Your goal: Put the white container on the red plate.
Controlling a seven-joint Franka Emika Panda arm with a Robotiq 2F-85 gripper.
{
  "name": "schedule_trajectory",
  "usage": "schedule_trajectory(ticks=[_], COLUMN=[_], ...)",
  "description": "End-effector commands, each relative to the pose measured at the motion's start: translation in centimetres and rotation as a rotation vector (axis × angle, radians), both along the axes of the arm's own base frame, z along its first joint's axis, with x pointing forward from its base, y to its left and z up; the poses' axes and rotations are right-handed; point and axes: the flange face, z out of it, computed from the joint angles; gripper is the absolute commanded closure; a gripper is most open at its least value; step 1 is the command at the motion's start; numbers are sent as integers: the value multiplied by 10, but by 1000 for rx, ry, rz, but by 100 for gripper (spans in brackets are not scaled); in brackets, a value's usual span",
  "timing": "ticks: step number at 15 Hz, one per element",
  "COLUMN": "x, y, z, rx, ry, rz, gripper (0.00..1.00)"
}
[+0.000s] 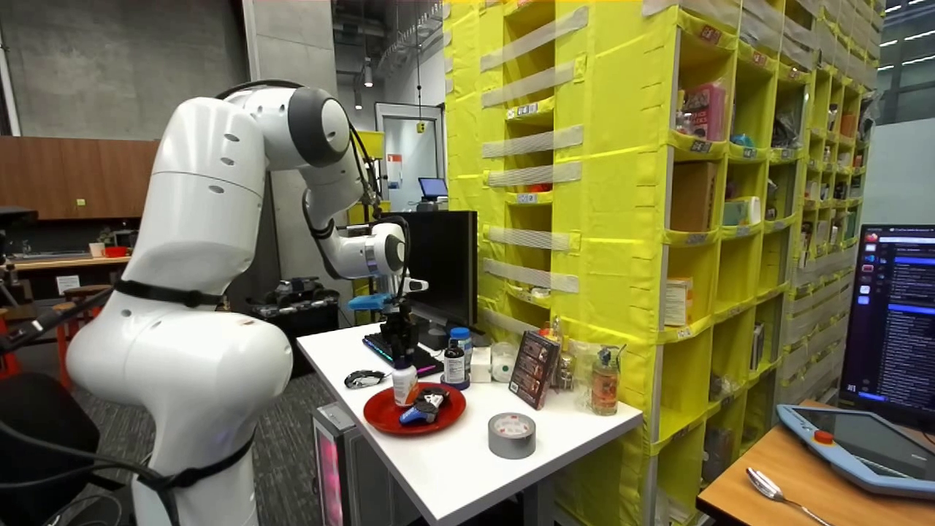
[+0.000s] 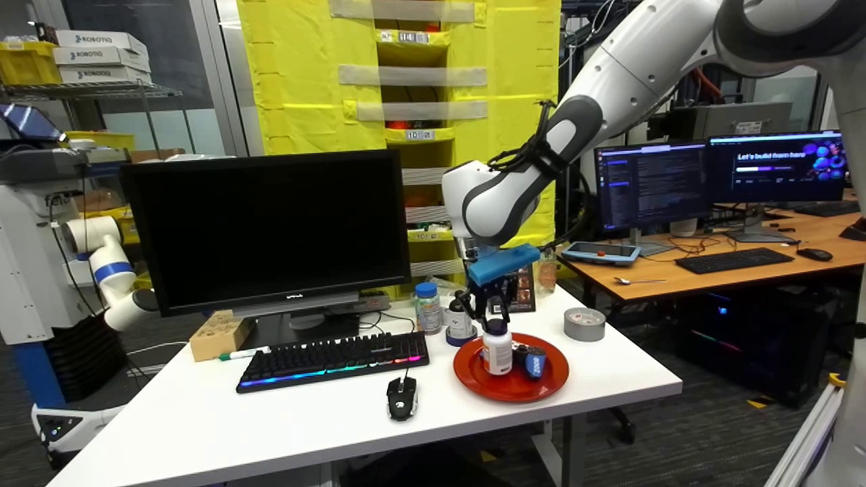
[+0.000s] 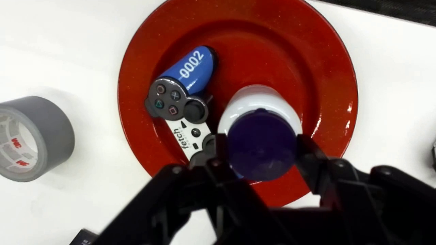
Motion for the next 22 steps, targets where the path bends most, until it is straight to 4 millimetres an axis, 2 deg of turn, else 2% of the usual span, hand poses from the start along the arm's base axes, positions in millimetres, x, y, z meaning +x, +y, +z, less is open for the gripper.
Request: schedule_trajectory(ticks=[1, 2, 3, 4, 6, 9, 14, 19, 22], x=[4, 2, 1, -1, -3, -5, -9, -22, -33], y=[-2, -3, -3, -4, -6, -11, -25, -54, -71], z=[5, 5, 4, 5, 8, 15, 34, 60, 67], rx=[1, 1, 0, -1, -2, -4, 29, 114, 155], ry=[9, 12, 14, 17, 16, 7, 0, -35, -36], rz=[-43, -47, -54, -57, -63, -78, -109, -229, -306], gripper=[74, 74, 55, 24, 19, 0, 0, 0, 0])
